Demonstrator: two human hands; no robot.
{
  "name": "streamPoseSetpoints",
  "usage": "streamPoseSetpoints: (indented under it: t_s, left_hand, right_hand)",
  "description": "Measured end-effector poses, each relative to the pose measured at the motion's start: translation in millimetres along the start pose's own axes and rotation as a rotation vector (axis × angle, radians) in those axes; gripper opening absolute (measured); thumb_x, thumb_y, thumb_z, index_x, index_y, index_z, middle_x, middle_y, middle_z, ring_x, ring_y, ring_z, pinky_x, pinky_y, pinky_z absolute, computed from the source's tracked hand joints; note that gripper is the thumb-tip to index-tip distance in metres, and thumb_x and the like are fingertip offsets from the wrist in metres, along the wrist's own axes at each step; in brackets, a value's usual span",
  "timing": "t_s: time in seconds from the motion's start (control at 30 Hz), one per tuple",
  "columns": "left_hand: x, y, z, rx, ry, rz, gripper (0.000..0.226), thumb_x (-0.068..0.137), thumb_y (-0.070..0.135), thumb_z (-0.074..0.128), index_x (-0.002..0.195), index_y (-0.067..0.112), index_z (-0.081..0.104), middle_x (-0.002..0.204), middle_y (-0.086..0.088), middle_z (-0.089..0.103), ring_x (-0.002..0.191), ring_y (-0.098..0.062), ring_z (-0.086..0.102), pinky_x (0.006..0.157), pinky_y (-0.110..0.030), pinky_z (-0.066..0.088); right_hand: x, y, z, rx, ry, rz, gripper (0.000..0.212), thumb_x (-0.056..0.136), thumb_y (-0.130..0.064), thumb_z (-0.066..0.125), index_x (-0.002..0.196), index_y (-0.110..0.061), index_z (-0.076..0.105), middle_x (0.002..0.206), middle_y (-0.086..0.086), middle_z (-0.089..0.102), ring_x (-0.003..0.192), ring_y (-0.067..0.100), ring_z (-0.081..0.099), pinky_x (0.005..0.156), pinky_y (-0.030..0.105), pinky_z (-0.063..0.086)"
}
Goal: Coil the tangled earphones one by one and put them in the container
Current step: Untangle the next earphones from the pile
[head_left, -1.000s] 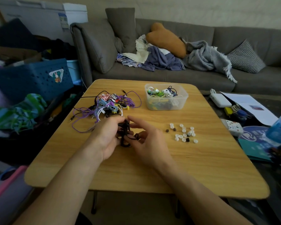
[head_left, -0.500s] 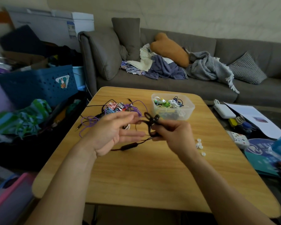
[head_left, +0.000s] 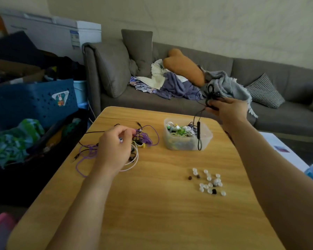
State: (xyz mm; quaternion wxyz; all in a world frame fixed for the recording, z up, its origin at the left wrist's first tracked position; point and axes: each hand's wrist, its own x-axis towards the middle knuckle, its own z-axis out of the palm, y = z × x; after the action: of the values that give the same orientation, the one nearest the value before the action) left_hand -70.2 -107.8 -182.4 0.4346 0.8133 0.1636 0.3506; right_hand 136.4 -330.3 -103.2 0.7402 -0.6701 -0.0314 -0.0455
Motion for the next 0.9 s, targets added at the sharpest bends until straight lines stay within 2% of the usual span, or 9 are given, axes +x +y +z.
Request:
streamPoseSetpoints:
  t_s: [0.07,0.13,0.23,0.4,0.47,0.57,0.63,0.8,0.9]
  left_hand:
    - [5,-6,1,0.039,0.011,0.021,0.020,0.099,0.021,0.050,0.098,0.023,0.070,0.084,0.018,0.060,0.085,-0.004,0.059,0.067,-0.019,0.044]
    - [10,-14,1,0.101,0.010,0.045,0.020,0.098,0.023,0.052,0.097,0.020,0.071,0.090,0.010,0.062,0.097,-0.016,0.058,0.078,-0.032,0.049]
    - [13,-23,2,0.205,0.000,0.047,0.012,0.093,0.019,0.058,0.094,0.019,0.070,0.101,0.005,0.058,0.111,-0.023,0.049,0.094,-0.039,0.042]
    - [11,-33,5,0.397,0.006,0.036,0.007,0.087,0.017,0.067,0.092,0.022,0.069,0.119,-0.006,0.056,0.125,-0.028,0.038,0.108,-0.046,0.028]
    - [12,-33,4,0.396,0.000,0.015,0.006,0.086,0.018,0.068,0.091,0.022,0.070,0.122,-0.007,0.056,0.129,-0.030,0.037,0.111,-0.049,0.026]
    - [10,-31,1,0.400,0.023,0.006,0.006,0.086,0.017,0.068,0.091,0.020,0.070,0.118,-0.007,0.057,0.127,-0.030,0.037,0.108,-0.050,0.028]
    - [4,-35,-1,0.432,0.026,-0.005,0.006,0.086,0.017,0.068,0.090,0.020,0.070,0.115,-0.008,0.058,0.123,-0.031,0.039,0.103,-0.050,0.031]
    - [-5,-38,-3,0.459,0.004,-0.017,0.009,0.085,0.017,0.068,0.093,0.022,0.068,0.119,-0.007,0.055,0.125,-0.033,0.038,0.103,-0.053,0.034]
    - [-2,-36,0,0.480,0.014,0.071,0.009,0.084,0.016,0.069,0.093,0.020,0.067,0.119,-0.006,0.055,0.128,-0.033,0.037,0.105,-0.056,0.032]
  right_hand:
    - [15,-3,1,0.020,0.047,0.004,0.010,0.082,0.007,0.072,0.084,-0.002,0.069,0.093,0.018,0.071,0.077,0.031,0.074,0.066,0.028,0.059]
    - [26,-6,2,0.059,0.090,-0.025,0.011,0.082,0.007,0.072,0.092,0.002,0.069,0.092,0.017,0.071,0.074,0.028,0.074,0.063,0.025,0.059]
    - [37,-2,5,0.055,0.149,-0.084,0.011,0.082,0.006,0.073,0.090,-0.001,0.072,0.089,0.015,0.072,0.077,0.027,0.074,0.065,0.029,0.060]
    - [44,20,4,-0.448,0.219,-0.295,0.021,0.081,-0.010,0.074,0.101,-0.013,0.078,0.085,0.003,0.076,0.074,0.013,0.071,0.077,0.032,0.060]
    - [33,27,3,-0.679,0.146,-0.361,0.022,0.084,-0.004,0.066,0.100,-0.013,0.079,0.080,0.004,0.074,0.068,0.011,0.065,0.075,0.028,0.057]
    - [22,41,3,-1.007,-0.030,-0.386,0.030,0.086,0.003,0.057,0.099,-0.013,0.079,0.079,0.013,0.073,0.068,0.027,0.066,0.073,0.039,0.059]
    - [16,45,4,-1.252,-0.137,-0.353,0.031,0.088,0.004,0.053,0.100,-0.012,0.078,0.082,0.015,0.070,0.067,0.030,0.064,0.071,0.039,0.059]
    - [1,44,18,-1.720,-0.369,-0.280,0.020,0.097,-0.014,0.050,0.106,-0.004,0.065,0.108,0.014,0.067,0.089,0.026,0.062,0.073,0.033,0.050]
    - [3,43,25,-1.823,-0.447,-0.220,0.038,0.099,-0.035,0.037,0.117,-0.007,0.057,0.129,0.017,0.055,0.115,0.034,0.044,0.093,0.040,0.038]
